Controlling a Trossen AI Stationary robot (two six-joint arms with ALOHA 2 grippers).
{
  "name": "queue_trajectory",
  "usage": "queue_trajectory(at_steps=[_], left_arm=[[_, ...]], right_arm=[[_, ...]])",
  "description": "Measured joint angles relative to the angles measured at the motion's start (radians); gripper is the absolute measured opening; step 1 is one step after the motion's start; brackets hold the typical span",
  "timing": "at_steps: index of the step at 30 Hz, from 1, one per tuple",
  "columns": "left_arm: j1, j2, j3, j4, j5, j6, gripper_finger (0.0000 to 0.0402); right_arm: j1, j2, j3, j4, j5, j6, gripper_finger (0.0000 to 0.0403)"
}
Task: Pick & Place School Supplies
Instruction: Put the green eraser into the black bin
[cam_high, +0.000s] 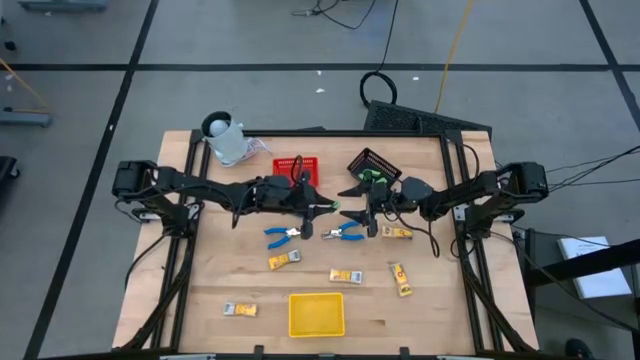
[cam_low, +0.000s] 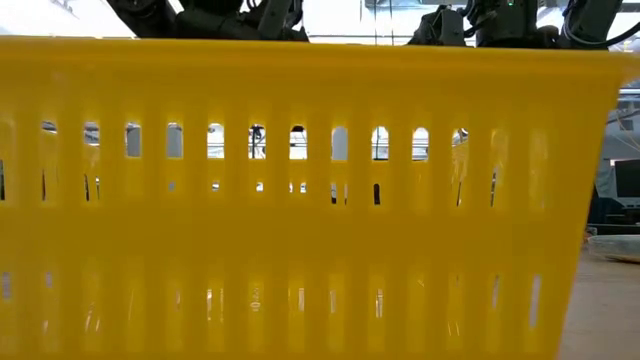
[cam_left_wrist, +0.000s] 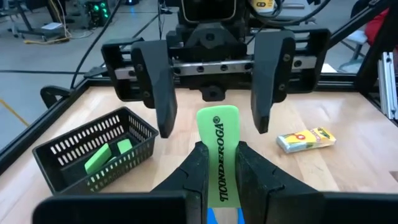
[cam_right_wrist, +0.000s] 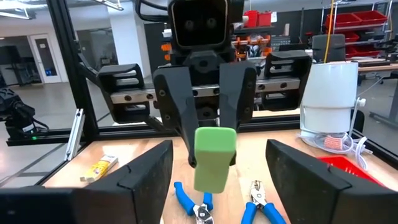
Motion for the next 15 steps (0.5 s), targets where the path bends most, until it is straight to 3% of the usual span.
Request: queue_trajectory(at_steps=[15], left_arm=[[0.0, 0.0, 0.0, 0.01, 0.012, -0.002, 0.005]], right_arm=[[0.0, 0.0, 0.0, 0.005, 0.003, -0.008, 0.019]])
